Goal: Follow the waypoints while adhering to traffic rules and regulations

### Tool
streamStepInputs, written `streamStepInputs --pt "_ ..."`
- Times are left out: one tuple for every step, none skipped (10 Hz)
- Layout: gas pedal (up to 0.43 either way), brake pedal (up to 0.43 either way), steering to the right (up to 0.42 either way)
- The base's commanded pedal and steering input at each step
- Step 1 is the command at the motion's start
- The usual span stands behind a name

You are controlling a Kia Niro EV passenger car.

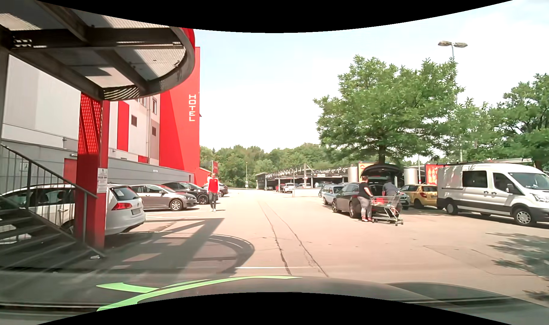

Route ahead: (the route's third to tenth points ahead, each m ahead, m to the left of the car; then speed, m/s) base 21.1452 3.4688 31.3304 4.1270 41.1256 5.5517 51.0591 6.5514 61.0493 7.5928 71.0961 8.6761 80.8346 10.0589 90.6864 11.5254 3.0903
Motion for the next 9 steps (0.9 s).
streamStepInputs --pt "0.008 0.000 0.057" --pt "0.008 0.000 0.050" --pt "0.008 0.000 0.044" --pt "0.020 0.000 0.037" --pt "0.020 0.000 0.031" --pt "0.020 0.000 0.024" --pt "0.020 0.000 0.015" --pt "0.020 0.000 0.007" --pt "0.028 0.000 0.001"
